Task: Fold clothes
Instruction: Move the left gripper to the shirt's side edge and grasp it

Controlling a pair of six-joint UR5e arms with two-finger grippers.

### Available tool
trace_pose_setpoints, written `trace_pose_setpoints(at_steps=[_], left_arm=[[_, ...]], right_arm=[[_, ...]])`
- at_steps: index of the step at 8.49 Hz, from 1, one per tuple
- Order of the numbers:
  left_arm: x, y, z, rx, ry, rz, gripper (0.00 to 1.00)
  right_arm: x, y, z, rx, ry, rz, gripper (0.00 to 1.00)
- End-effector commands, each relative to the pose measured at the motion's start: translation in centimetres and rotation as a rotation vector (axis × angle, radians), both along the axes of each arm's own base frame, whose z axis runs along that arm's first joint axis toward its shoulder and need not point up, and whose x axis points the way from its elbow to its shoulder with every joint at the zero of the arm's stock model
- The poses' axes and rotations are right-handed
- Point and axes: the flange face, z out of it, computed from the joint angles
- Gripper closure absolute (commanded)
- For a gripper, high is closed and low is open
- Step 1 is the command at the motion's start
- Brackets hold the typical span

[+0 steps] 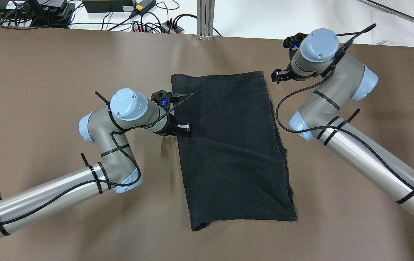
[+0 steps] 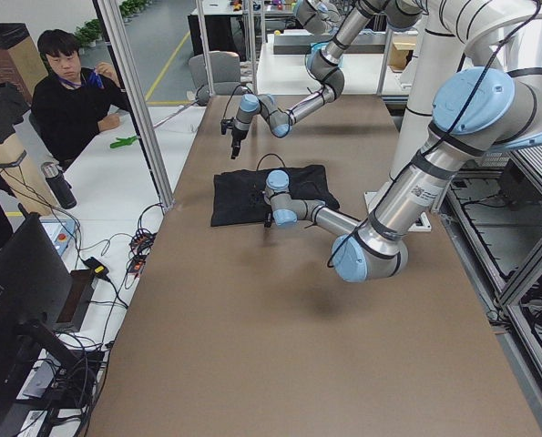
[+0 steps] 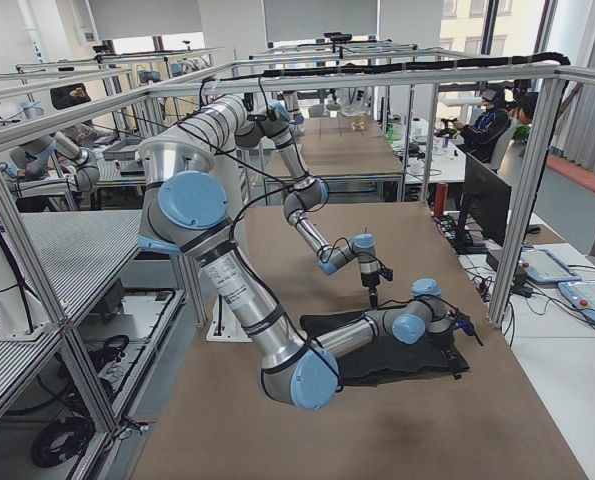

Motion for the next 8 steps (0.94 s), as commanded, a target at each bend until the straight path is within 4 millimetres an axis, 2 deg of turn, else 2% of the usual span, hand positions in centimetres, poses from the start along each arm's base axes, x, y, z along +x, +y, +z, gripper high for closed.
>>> trace_pose_setpoints(at_steps=[1, 3, 4, 7, 8], left_arm=[[0.1, 0.2, -0.5, 0.012, 0.006, 0.015, 1.00], [-1.3, -1.0, -0.6, 0.014, 0.012, 0.025, 1.00], [-3.0, -2.3, -0.2, 0.008, 0.013, 0.029, 1.00], [-8.1, -4.9, 4.7, 0.074, -0.038, 0.059, 1.00], [-9.1, -5.4, 5.7, 0.081, -0.050, 0.057, 1.00]], right_arm=[[0.0, 0.0, -0.1, 0.004, 0.000, -0.001, 0.07], [0.0, 0.0, -0.1, 0.004, 0.000, -0.001, 0.07], [0.0, 0.0, -0.1, 0.005, 0.001, -0.002, 0.07], [-0.3, 0.2, -0.2, 0.004, -0.002, -0.006, 0.07], [-0.4, 0.3, -0.2, 0.014, -0.007, -0.007, 0.07]])
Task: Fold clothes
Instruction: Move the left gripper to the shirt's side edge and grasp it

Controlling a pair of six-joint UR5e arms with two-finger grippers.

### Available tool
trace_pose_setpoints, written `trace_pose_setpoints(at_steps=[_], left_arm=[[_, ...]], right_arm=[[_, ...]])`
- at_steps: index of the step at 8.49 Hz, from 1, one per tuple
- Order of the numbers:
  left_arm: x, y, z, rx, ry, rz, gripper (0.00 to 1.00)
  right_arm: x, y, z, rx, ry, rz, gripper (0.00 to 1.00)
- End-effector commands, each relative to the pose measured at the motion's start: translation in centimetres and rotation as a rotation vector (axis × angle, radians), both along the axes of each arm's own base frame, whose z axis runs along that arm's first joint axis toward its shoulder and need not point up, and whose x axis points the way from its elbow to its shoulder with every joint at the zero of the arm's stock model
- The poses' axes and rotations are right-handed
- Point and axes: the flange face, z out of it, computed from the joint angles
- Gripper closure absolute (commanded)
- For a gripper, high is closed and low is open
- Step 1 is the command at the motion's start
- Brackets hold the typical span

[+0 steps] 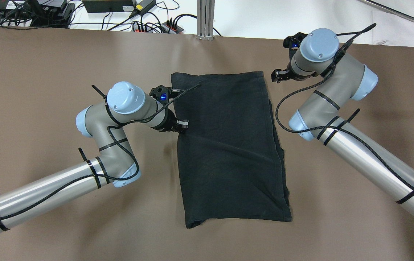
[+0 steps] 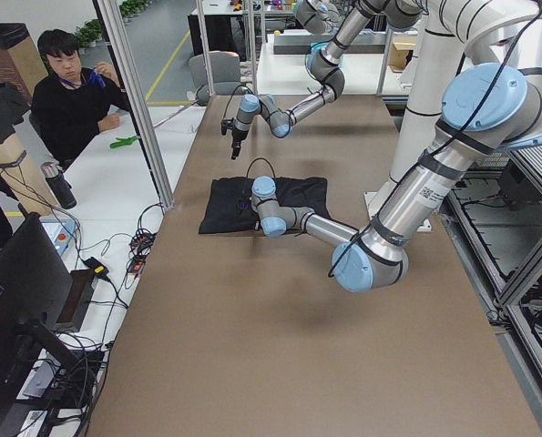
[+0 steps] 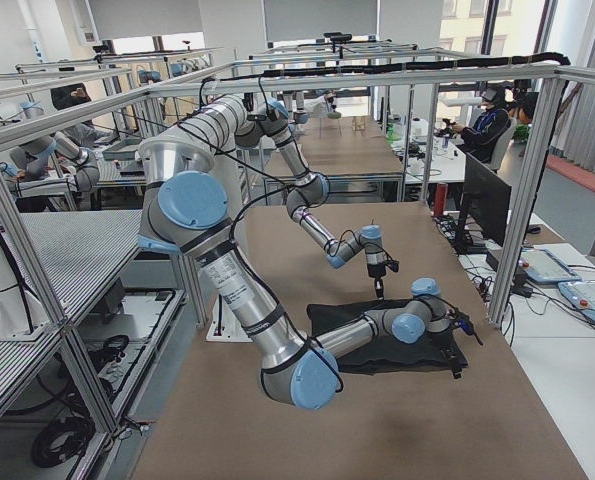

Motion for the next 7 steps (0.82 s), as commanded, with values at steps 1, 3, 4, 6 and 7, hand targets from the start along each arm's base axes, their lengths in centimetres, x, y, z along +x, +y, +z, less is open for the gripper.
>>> trace_pose_setpoints(at_steps=[1, 3, 4, 6, 7], left_arm=[[-3.3, -1.5, 3.4, 0.038, -0.037, 0.012, 1.00], [-4.4, -2.2, 3.6, 0.051, -0.042, 0.005, 1.00], [-4.8, -2.5, 3.4, 0.046, -0.033, 0.015, 0.88], [-6.4, -3.3, 2.2, 0.058, -0.016, -0.006, 0.07], [-6.9, -2.8, 0.9, 0.062, 0.007, -0.016, 0.06]], right_arm=[[-0.4, 0.3, 0.1, 0.013, -0.009, -0.005, 0.07], [-0.4, 0.3, 0.0, 0.013, -0.011, -0.005, 0.06], [-0.3, 0.3, -0.2, 0.010, -0.016, 0.002, 0.06], [0.1, 1.4, -1.0, -0.042, -0.092, 0.041, 0.06], [0.9, 2.8, -1.7, -0.071, -0.148, 0.094, 0.06]])
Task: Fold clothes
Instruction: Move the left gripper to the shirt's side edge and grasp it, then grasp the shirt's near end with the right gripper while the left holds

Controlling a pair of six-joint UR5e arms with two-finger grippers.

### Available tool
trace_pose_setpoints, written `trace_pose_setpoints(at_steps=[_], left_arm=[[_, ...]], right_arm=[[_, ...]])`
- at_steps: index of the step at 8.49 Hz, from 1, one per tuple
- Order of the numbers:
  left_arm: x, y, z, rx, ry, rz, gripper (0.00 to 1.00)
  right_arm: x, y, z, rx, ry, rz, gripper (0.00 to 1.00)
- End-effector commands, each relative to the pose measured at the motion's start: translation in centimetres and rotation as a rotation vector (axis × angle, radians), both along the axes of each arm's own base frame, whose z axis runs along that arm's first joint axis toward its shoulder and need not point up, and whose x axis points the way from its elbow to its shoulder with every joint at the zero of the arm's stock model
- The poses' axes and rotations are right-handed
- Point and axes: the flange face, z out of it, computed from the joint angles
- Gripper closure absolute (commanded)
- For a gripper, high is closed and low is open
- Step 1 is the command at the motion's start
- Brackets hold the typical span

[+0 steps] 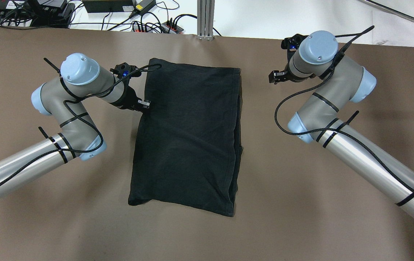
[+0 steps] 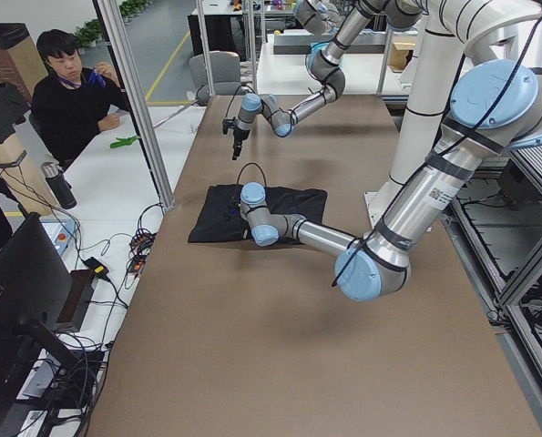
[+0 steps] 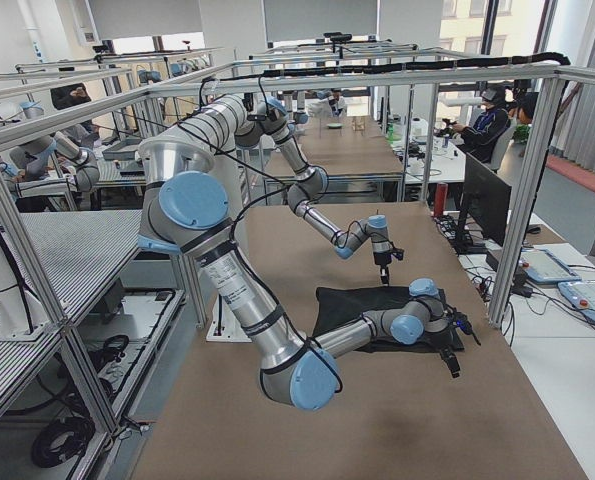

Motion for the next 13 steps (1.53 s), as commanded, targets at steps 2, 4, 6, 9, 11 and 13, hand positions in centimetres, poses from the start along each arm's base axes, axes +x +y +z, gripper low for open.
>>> trace_pose_setpoints(at_steps=[2, 4, 6, 9, 11, 13], left_arm=[[-2.7, 1.9, -2.2, -0.014, 0.066, -0.046, 0.06], [-5.4, 6.0, -2.4, -0.137, 0.140, -0.133, 0.06], [-5.5, 13.7, -1.7, -0.220, 0.192, -0.195, 0.06], [-4.4, 24.2, -0.3, -0.404, 0.242, -0.243, 0.06], [-2.9, 29.0, 0.4, -0.555, 0.285, -0.353, 0.06], [-0.5, 31.1, 1.4, -0.611, 0.283, -0.406, 0.06]], right_arm=[[-0.1, 8.4, -2.6, -0.100, -0.213, 0.112, 0.06], [-4.0, 12.6, -4.5, -0.270, -0.346, 0.212, 0.06], [-6.8, 18.1, -5.0, -0.393, -0.493, 0.260, 0.07], [-7.8, 27.4, -6.7, -0.471, -0.684, 0.405, 0.09], [-8.8, 28.5, -6.8, -0.477, -0.701, 0.449, 0.09], [-8.8, 28.4, -6.7, -0.473, -0.700, 0.455, 0.08]])
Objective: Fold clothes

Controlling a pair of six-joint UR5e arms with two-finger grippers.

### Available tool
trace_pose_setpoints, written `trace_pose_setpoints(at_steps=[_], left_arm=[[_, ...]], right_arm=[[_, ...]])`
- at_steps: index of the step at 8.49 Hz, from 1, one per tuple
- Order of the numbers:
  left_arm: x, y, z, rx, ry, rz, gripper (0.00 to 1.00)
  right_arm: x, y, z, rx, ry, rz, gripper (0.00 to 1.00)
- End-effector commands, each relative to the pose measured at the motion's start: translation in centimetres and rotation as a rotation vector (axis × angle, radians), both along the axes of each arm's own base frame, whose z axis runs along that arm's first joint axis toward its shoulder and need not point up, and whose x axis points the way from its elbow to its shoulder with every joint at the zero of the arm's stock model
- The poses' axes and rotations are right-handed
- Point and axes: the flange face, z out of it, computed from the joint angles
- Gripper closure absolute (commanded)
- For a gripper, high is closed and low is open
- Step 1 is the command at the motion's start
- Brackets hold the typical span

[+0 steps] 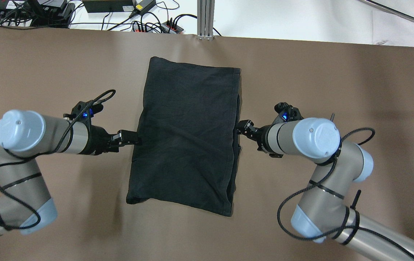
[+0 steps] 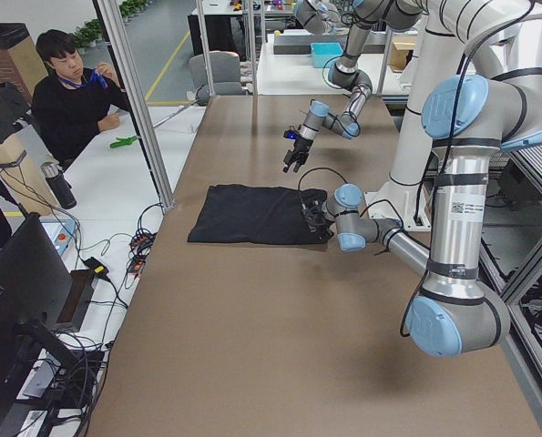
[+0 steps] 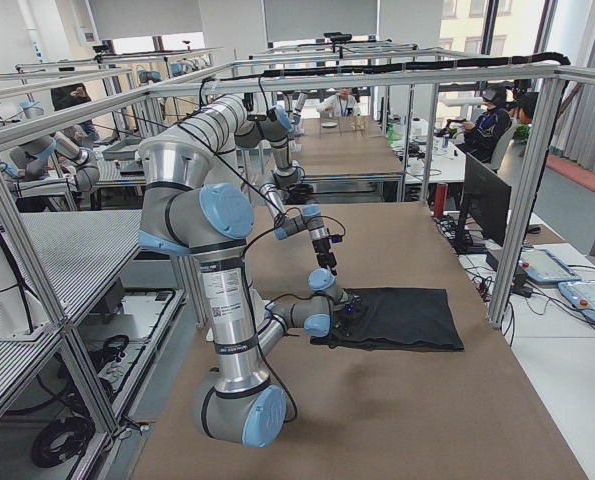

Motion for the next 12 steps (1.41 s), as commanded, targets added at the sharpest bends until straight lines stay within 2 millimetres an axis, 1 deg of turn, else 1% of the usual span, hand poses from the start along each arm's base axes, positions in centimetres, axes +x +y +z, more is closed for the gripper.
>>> trace_pose_setpoints(at_steps=[1, 2, 3, 6, 7, 8, 9, 10, 12], left_arm=[[3.3, 3.4, 1.8, -0.067, -0.017, -0.053, 0.06], [4.4, 3.5, 2.7, -0.072, -0.038, -0.048, 0.06], [4.9, 3.6, 3.2, -0.075, -0.046, -0.044, 0.06], [5.2, 3.5, 3.7, -0.077, -0.055, -0.045, 0.06], [5.2, 3.5, 3.7, -0.073, -0.057, -0.055, 0.09], [5.2, 3.4, 3.6, -0.069, -0.057, -0.065, 0.21], [5.6, 3.8, 3.3, -0.067, -0.051, -0.056, 0.54], [6.1, 3.8, 2.8, -0.064, -0.044, -0.056, 0.62], [6.3, 3.8, 2.7, -0.063, -0.042, -0.055, 0.62]], right_arm=[[-0.2, 0.3, 0.0, -0.002, -0.002, 0.013, 0.08], [-0.2, 0.3, 0.1, -0.003, 0.000, 0.013, 0.08], [-0.2, 0.3, 0.1, -0.001, 0.000, 0.012, 0.08], [-0.1, 0.2, 0.4, 0.000, 0.006, 0.022, 0.07], [-0.3, 0.5, 0.5, 0.001, 0.008, 0.020, 0.07], [-0.2, 0.5, 0.5, 0.002, 0.007, 0.020, 0.07], [-0.2, 0.5, 0.5, 0.003, 0.007, 0.020, 0.07], [-0.2, 0.5, 0.6, 0.002, 0.009, 0.020, 0.07], [-0.3, 0.6, 0.5, 0.002, 0.007, 0.019, 0.07]])
